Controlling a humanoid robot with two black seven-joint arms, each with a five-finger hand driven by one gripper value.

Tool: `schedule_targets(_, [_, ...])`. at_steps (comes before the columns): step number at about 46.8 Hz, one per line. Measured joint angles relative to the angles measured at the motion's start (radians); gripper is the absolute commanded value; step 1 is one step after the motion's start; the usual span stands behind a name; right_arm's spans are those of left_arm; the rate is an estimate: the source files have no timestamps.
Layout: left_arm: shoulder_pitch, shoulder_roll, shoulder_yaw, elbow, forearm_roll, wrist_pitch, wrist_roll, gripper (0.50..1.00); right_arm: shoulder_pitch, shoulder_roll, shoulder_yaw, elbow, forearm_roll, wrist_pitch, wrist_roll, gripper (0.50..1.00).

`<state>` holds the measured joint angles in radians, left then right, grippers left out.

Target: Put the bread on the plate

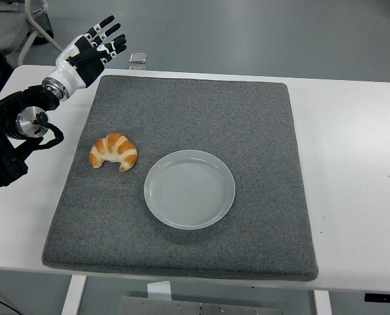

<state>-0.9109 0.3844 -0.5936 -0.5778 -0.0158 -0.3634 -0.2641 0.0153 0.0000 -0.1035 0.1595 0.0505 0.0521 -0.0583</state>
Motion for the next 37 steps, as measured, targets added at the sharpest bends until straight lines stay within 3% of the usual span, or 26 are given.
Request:
schedule_targets(10, [-0.006,0.024,0.006,-0.009,0.004,0.005,0.006,0.992,0.0,0.0,-0.001,0.001,0.0,0.0,0.0,0.93])
schedule_targets(17, [-0.007,0.073,0.033,-0.085,0.005,0.058,0.009,0.992,0.0,0.0,-0.001,0.002,0.0,0.001,0.0,0.93])
schedule_targets(28, [-0.042,0.237,0.092,-0.359,0.005,0.206,0.035,0.992,0.0,0.0,-0.001,0.002,0.0,0.002,0.0,0.93])
schedule_targets(37, [-0.209,0.392,0.227,-0.538,0.005,0.245,0.115,0.992,0.0,0.0,-0.001,0.003,0.0,0.005,0.0,0.93])
